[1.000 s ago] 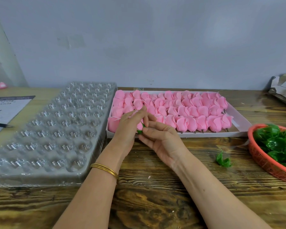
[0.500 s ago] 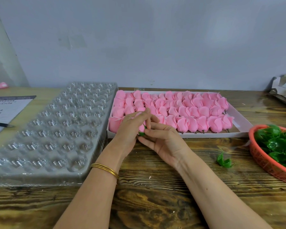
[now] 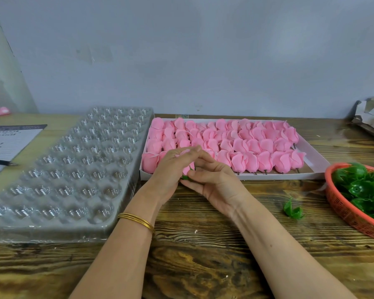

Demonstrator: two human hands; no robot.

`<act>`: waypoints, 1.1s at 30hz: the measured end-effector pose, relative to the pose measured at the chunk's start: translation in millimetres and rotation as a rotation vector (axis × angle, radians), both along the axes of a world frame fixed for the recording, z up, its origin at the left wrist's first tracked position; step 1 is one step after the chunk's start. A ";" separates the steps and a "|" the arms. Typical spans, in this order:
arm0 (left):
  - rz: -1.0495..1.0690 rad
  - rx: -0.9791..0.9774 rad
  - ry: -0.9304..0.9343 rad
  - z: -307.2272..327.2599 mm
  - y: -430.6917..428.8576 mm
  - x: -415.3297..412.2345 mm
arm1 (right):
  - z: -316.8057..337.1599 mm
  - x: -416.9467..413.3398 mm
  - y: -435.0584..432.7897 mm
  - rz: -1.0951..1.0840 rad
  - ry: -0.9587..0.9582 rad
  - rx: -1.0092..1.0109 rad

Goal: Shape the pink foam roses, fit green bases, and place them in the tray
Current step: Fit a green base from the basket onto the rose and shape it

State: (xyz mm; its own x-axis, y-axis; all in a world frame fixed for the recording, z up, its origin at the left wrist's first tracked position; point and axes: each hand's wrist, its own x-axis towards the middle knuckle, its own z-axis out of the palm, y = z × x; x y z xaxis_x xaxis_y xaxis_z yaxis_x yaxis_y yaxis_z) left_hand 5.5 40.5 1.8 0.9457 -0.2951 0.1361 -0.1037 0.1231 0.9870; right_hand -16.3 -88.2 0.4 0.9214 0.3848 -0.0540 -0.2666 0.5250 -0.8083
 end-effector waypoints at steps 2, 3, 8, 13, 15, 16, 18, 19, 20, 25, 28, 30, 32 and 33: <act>-0.025 -0.007 0.006 1.2 -0.1 -1.7 | 0.1 0.5 -0.8 0.001 0.012 -0.014; -0.032 -0.010 0.006 1.4 -0.4 -2.2 | 0.4 0.6 -1.2 0.002 0.016 -0.022; -0.044 -0.020 0.014 0.6 -0.7 -1.9 | 1.8 -0.3 -3.7 0.007 -0.007 -0.091; -0.052 -0.032 0.050 0.0 -0.3 -1.8 | 1.8 0.2 -4.9 -0.018 -0.046 -0.146; -0.048 -0.037 0.071 -0.3 -0.5 -1.6 | 1.3 1.0 -5.1 -0.022 -0.069 -0.153; -0.043 -0.041 0.086 -0.3 -0.6 -1.6 | 1.0 1.4 -5.2 -0.025 -0.080 -0.157; -0.036 -0.045 0.105 -0.2 -0.3 -1.3 | 0.4 1.9 -5.2 -0.035 -0.097 -0.165; -0.040 -0.042 0.102 -0.2 -0.4 -1.1 | 0.0 2.1 -5.1 -0.037 -0.102 -0.167; -0.047 -0.039 0.094 -0.6 -0.4 -1.1 | -0.3 2.3 -4.7 -0.038 -0.107 -0.169; 0.026 -0.058 0.119 0.9 -3.5 -2.5 | -2.5 4.3 -4.2 -0.072 -0.119 -0.178; 0.128 -0.087 0.089 2.3 -5.5 -3.1 | -3.5 3.4 -2.2 -0.121 -0.112 -0.183; 0.175 -0.105 0.075 3.5 -6.4 -4.1 | -3.7 2.9 -0.5 -0.184 -0.106 -0.175; 0.190 -0.129 0.063 1.8 -6.5 -3.5 | -4.7 3.5 0.0 -0.264 -0.119 -0.174; 0.185 -0.141 0.062 0.9 -6.7 -3.3 | -5.1 4.0 0.0 -0.303 -0.127 -0.178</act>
